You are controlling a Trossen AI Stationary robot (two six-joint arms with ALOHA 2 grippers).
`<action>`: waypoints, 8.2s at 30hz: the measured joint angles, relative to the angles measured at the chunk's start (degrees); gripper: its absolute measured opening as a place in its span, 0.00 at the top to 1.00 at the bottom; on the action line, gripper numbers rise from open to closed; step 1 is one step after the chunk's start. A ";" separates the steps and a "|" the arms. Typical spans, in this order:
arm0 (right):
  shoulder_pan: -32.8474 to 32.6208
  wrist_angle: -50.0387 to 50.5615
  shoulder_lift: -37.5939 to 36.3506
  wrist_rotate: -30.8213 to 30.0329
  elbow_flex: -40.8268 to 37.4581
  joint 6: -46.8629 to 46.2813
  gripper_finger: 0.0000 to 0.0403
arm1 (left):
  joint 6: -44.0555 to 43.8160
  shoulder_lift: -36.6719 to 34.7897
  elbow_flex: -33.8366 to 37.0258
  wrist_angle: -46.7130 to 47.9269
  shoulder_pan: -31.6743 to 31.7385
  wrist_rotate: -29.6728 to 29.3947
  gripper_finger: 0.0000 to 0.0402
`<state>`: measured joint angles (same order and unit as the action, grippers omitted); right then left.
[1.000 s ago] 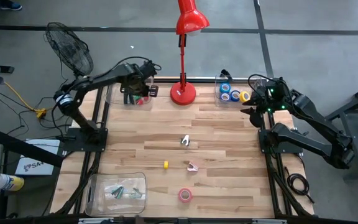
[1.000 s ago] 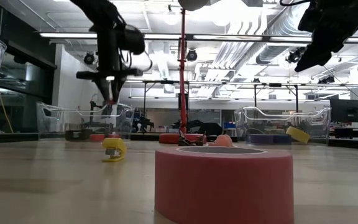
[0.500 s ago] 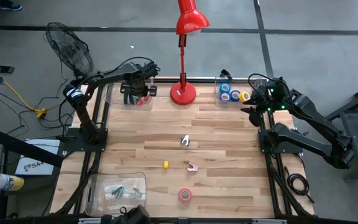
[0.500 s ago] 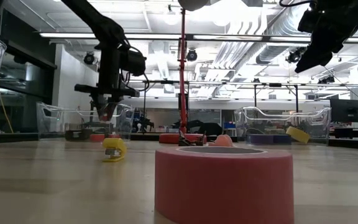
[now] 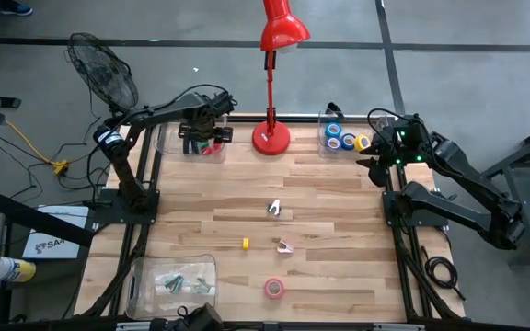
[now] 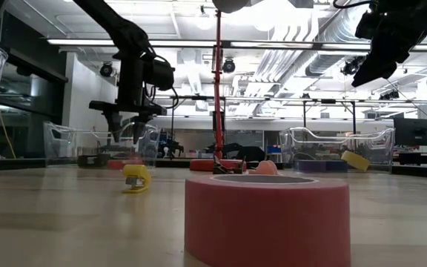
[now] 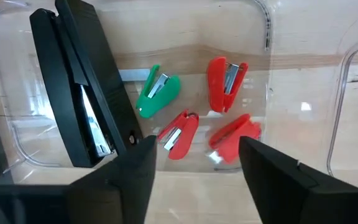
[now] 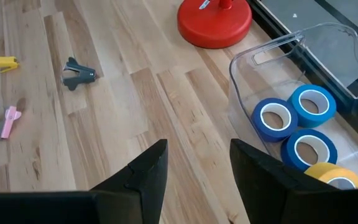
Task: Pick and place Stapler, Stapler remover, tape
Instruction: Put the black stapler remover into the bottom transparent bin
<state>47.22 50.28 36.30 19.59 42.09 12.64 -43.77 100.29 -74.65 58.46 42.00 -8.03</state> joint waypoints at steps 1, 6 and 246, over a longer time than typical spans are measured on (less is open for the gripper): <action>0.00 0.00 0.02 0.00 0.00 0.00 0.59 | 0.00 0.00 -0.02 0.05 0.00 0.00 0.43; 0.00 -0.04 0.00 0.00 0.00 -0.58 0.59 | 1.54 -0.02 -2.68 2.26 0.00 0.30 0.36; -38.32 4.98 70.05 -11.22 66.90 -3.44 0.82 | 31.56 -29.07 10.34 -36.03 -35.26 6.19 0.35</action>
<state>8.90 55.27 106.34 8.38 108.99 9.21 -12.21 71.22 -64.32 22.43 6.74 -1.85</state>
